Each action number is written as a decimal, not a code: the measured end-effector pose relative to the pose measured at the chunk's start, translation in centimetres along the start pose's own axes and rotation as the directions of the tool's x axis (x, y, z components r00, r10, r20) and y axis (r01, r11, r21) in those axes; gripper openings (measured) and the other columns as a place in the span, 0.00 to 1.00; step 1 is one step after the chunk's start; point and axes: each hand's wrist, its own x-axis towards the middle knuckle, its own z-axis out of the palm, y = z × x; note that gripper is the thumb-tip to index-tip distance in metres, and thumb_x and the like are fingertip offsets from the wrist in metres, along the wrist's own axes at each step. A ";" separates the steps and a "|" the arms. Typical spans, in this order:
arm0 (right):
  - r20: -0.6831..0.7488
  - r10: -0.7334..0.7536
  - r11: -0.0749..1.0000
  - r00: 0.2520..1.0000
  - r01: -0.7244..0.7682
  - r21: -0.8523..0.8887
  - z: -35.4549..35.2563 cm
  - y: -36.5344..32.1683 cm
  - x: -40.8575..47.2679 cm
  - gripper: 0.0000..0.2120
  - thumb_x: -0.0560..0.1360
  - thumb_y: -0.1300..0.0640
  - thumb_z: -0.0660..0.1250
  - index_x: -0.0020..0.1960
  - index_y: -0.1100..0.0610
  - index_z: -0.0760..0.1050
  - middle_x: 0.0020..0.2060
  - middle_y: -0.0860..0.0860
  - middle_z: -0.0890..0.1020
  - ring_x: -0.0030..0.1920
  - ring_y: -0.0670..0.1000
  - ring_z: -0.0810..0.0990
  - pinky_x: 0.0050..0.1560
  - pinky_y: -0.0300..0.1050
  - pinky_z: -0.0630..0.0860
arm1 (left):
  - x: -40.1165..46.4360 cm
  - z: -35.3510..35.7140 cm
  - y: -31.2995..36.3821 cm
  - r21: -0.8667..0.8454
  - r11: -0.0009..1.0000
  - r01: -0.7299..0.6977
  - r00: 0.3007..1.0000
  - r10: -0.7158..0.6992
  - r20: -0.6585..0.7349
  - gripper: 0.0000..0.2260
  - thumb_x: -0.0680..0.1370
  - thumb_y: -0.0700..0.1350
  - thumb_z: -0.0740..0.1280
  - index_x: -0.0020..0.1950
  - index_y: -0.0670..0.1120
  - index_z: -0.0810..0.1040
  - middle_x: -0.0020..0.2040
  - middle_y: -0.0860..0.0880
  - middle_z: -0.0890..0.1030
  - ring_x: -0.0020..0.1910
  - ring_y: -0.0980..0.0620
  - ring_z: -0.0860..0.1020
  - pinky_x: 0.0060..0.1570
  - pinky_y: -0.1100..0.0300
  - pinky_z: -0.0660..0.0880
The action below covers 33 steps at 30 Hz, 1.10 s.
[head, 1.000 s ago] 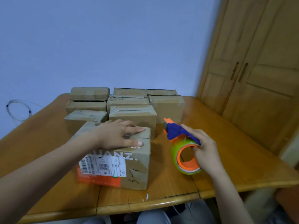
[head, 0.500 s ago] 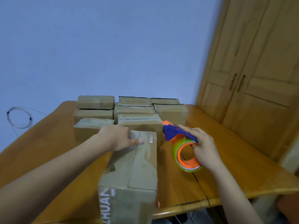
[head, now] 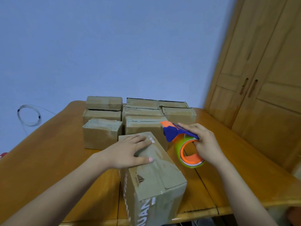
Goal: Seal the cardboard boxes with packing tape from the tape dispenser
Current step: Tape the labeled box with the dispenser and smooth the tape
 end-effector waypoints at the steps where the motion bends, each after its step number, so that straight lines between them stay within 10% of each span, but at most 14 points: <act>1: 0.007 -0.008 1.000 1.000 0.008 -0.004 -0.1 0.1 0.2 0.36 0.68 0.78 0.62 0.67 0.46 0.74 0.51 0.49 0.77 0.52 0.48 0.75 0.47 0.25 0.67 | 0.4 -0.1 -0.6 -0.027 0.999 -0.044 0.999 0.044 0.005 0.50 0.61 0.82 0.41 0.78 0.59 0.52 0.79 0.55 0.52 0.77 0.57 0.47 0.74 0.57 0.45; 8: -0.055 -0.076 0.997 0.996 0.077 0.021 -0.3 0.3 0.5 0.44 0.62 0.82 0.59 0.65 0.43 0.73 0.52 0.47 0.77 0.55 0.48 0.75 0.50 0.32 0.70 | 2.0 -1.1 -0.9 -0.429 0.885 -0.181 0.983 0.177 -0.049 0.28 0.75 0.58 0.68 0.73 0.57 0.64 0.73 0.59 0.65 0.70 0.67 0.60 0.69 0.66 0.58; 12: -0.159 -0.143 0.990 0.977 0.141 -0.022 -0.5 0.1 0.8 0.45 0.60 0.83 0.58 0.66 0.44 0.73 0.52 0.47 0.76 0.55 0.49 0.75 0.51 0.30 0.68 | 1.8 -1.5 2.1 -0.872 0.457 -0.176 0.984 0.056 -0.169 0.34 0.67 0.55 0.68 0.72 0.51 0.68 0.70 0.56 0.72 0.69 0.60 0.69 0.71 0.54 0.63; 17: -0.232 -0.215 0.974 0.949 0.191 -0.121 -0.7 -0.1 1.1 0.41 0.59 0.73 0.54 0.67 0.47 0.74 0.53 0.48 0.75 0.56 0.51 0.74 0.55 0.32 0.67 | 1.4 -2.4 4.9 -0.984 0.028 -0.176 0.981 0.093 -0.173 0.28 0.65 0.47 0.64 0.65 0.40 0.72 0.68 0.48 0.75 0.70 0.54 0.70 0.70 0.52 0.62; 23: -0.223 -0.279 0.924 0.934 0.198 -0.327 0.6 -1.1 1.0 0.35 0.64 0.72 0.60 0.69 0.53 0.72 0.55 0.56 0.76 0.55 0.54 0.71 0.49 0.50 0.75 | 1.7 -2.8 5.0 -0.960 0.188 -0.208 0.978 0.039 -0.204 0.25 0.58 0.43 0.66 0.56 0.41 0.77 0.54 0.53 0.83 0.57 0.60 0.78 0.56 0.66 0.71; 28: -0.113 -0.385 0.832 0.916 0.292 -0.471 1.1 -0.8 1.3 0.38 0.65 0.72 0.72 0.71 0.49 0.68 0.55 0.56 0.76 0.54 0.55 0.71 0.46 0.53 0.75 | 0.1 -2.5 3.4 -0.832 0.509 -0.221 0.972 0.185 -0.145 0.27 0.69 0.50 0.64 0.69 0.55 0.68 0.66 0.59 0.74 0.67 0.64 0.70 0.62 0.70 0.68; 33: -0.225 -0.200 0.978 0.954 0.208 0.013 1.5 -1.0 0.9 0.43 0.60 0.78 0.56 0.69 0.46 0.71 0.52 0.48 0.74 0.55 0.46 0.73 0.52 0.32 0.69 | 0.0 -2.9 2.3 -0.970 0.182 -0.160 0.985 -0.028 -0.168 0.30 0.61 0.53 0.65 0.63 0.47 0.75 0.61 0.48 0.81 0.64 0.49 0.77 0.65 0.52 0.71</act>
